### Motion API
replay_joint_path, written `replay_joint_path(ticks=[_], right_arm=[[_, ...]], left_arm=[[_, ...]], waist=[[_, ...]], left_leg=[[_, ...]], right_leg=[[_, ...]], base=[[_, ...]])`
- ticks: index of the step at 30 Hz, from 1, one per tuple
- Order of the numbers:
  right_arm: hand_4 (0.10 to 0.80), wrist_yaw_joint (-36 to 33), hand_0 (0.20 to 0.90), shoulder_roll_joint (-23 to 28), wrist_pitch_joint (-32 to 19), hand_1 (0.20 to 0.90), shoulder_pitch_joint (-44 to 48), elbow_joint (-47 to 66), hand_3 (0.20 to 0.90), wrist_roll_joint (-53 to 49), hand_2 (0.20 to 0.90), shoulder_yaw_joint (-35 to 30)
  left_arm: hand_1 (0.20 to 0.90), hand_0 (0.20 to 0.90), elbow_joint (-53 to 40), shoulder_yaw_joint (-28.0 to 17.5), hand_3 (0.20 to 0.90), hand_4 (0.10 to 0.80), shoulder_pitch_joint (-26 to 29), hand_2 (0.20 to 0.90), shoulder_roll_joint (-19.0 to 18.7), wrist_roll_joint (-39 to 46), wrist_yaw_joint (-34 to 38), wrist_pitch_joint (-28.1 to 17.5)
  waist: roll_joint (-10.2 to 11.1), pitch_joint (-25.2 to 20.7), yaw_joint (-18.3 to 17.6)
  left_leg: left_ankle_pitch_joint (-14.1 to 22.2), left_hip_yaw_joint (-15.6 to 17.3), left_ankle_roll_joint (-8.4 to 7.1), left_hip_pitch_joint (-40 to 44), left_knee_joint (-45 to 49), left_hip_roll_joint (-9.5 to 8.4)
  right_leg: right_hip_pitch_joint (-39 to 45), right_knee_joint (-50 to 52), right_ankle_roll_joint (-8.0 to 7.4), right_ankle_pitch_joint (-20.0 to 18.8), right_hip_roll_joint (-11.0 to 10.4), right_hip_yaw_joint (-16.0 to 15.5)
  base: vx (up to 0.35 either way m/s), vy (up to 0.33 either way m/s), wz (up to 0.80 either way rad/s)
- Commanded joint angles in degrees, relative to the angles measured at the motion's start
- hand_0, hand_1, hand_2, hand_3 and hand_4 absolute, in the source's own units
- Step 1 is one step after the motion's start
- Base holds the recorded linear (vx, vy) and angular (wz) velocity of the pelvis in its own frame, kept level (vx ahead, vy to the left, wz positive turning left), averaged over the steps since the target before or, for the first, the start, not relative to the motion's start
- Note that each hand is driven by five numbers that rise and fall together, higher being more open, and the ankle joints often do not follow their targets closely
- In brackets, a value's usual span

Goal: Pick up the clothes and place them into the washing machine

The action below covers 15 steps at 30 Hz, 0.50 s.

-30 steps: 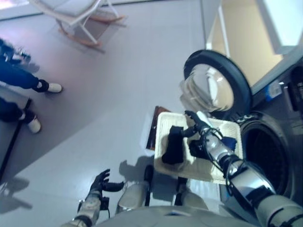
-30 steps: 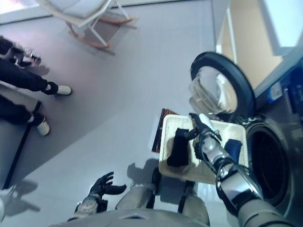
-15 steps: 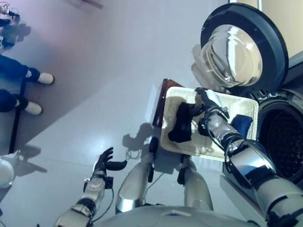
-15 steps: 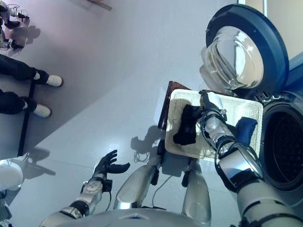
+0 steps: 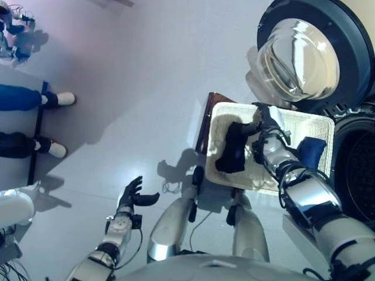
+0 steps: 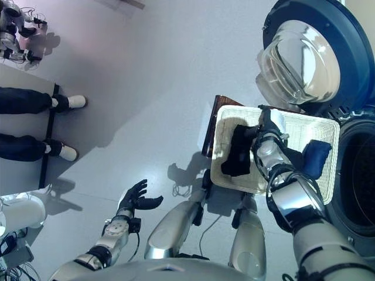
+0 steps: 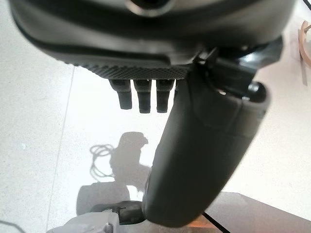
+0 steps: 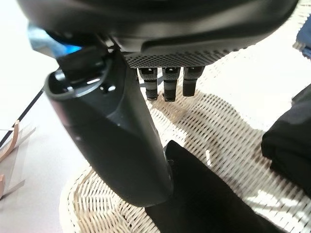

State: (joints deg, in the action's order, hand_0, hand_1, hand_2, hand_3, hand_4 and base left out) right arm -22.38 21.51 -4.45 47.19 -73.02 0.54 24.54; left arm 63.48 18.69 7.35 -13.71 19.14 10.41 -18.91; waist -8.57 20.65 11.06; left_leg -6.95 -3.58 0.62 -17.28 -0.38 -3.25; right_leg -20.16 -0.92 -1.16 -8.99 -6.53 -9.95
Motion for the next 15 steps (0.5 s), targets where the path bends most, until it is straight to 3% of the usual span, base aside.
replay_joint_path(ticks=[1,8,15], right_arm=[[0.8,-0.4,0.9,-1.7,-2.8,0.9,2.2,-0.8,0.9,-0.9,0.9,2.1],[0.8,-1.1,0.9,-4.2,-3.5,0.9,-2.7,0.1,0.9,-2.4,0.9,1.0],[0.8,-1.2,0.9,-6.9,-3.4,0.9,-5.5,-1.3,0.9,-2.9,0.9,0.7]], left_arm=[[0.9,0.9,-0.5,2.8,0.9,0.8,-1.6,0.9,-2.0,1.7,2.0,-1.6],[0.9,0.9,-1.5,3.5,0.9,0.8,-1.3,0.9,-2.1,0.6,2.2,-1.5],[0.9,0.9,0.7,4.0,0.9,0.8,0.0,0.9,-1.7,-0.6,2.8,-0.8]], waist=[[-2.0,-1.2,1.4],[-1.5,-1.1,1.6],[-0.4,-0.9,1.2]], left_leg=[[-1.5,-2.3,-0.13,-3.7,-1.5,-4.04],[-1.7,-3.6,-0.84,-4.5,-0.7,-4.33],[-1.2,-3.5,-0.84,-5.3,0.6,-4.56]], right_leg=[[-0.9,7.1,-4.85,3.8,-4.1,1.6],[0.5,6.7,-5.18,3.9,-5.1,-1.0],[0.6,7.1,-5.12,4.0,-5.3,-1.6]], base=[[-0.046,-0.028,0.06],[0.002,-0.017,0.18],[0.003,0.016,0.18]])
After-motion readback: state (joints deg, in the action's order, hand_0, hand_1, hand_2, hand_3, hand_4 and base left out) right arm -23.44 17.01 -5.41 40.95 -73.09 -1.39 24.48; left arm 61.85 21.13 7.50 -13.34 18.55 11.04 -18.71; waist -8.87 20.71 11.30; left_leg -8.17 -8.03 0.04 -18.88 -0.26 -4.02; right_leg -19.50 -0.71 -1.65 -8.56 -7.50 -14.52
